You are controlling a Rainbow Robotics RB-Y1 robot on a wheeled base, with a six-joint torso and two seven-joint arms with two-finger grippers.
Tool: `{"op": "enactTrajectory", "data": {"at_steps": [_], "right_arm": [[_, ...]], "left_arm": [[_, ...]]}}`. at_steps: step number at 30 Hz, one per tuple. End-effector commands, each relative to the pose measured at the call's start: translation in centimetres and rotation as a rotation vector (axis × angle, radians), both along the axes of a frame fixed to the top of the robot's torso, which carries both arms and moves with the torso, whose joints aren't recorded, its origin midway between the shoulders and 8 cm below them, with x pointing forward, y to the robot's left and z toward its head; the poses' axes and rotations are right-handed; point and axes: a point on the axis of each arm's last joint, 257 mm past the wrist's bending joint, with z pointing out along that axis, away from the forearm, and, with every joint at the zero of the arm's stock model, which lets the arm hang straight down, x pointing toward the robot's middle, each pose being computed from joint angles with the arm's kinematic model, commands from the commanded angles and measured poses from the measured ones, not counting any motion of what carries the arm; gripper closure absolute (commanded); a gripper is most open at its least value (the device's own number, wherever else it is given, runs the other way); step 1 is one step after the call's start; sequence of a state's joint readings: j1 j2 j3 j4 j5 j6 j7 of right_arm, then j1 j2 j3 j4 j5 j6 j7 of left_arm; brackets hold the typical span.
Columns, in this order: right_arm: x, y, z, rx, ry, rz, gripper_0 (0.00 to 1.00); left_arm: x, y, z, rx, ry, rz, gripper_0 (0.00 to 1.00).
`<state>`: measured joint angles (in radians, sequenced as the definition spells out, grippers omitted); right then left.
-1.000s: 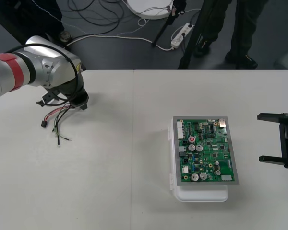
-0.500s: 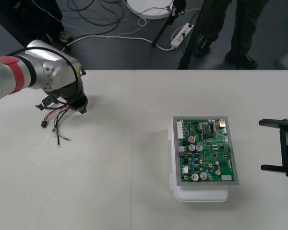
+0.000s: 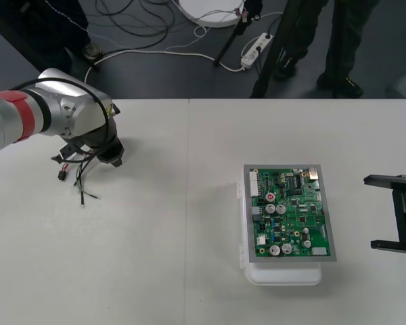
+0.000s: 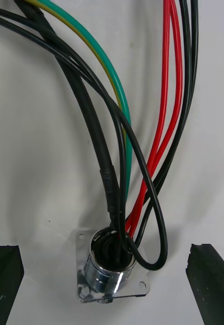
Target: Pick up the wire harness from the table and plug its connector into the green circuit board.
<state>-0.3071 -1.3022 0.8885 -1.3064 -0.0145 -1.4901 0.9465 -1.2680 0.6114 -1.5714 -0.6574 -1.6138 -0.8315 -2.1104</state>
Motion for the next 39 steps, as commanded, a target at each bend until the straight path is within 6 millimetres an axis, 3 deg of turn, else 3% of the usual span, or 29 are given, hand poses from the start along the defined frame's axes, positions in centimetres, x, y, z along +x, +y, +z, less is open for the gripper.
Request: {"op": "enactTrajectory", "data": {"at_steps": [1, 15, 39], "right_arm": [[0.2, 0.1, 0.9, 0.007, 0.036, 0.061, 0.00], [1.0, 0.3, -0.4, -0.053, -0.110, 0.087, 0.00], [1.7, -0.2, -0.4, -0.057, -0.153, 0.059, 0.00]], "left_arm": [[0.6, -0.6, -0.8, 0.029, -0.026, -0.116, 0.05], [0.6, -0.2, -1.6, 0.023, -0.036, -0.107, 0.06], [0.7, -0.3, -1.9, 0.036, -0.039, -0.105, 0.06]]}}
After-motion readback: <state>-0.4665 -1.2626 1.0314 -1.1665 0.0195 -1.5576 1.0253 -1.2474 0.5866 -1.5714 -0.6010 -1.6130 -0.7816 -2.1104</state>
